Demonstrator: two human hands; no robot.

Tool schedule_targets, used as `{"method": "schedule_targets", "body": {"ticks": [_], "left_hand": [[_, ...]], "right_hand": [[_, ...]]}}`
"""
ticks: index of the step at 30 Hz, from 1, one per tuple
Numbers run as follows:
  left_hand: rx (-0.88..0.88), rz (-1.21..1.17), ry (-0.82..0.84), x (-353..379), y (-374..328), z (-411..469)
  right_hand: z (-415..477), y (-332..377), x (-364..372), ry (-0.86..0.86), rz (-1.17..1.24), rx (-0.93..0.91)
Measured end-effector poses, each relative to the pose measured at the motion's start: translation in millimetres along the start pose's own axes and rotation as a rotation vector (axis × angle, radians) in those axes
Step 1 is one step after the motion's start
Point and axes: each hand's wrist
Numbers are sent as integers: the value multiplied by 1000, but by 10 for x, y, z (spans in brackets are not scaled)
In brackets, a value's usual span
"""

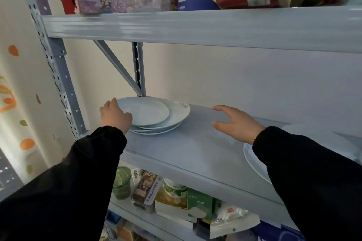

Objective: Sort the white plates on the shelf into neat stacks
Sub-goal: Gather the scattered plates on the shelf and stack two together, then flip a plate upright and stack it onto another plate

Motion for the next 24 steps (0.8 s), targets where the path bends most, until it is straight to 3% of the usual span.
{"method": "schedule_targets", "body": {"ticks": [10,24], "left_hand": [[370,-8,77,454,-899,-335],[594,78,494,1610,-2032,-1011]], "right_hand": [[-479,-403,-371,-101,21,115],[-1744,-1279,-907,-288,71,343]]}}
Point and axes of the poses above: each hand's wrist, its own z-axis towards the middle knuckle, its own x-axis out of the palm, y = z × x, and after that the axes turned 13 degrees about y, right-handed
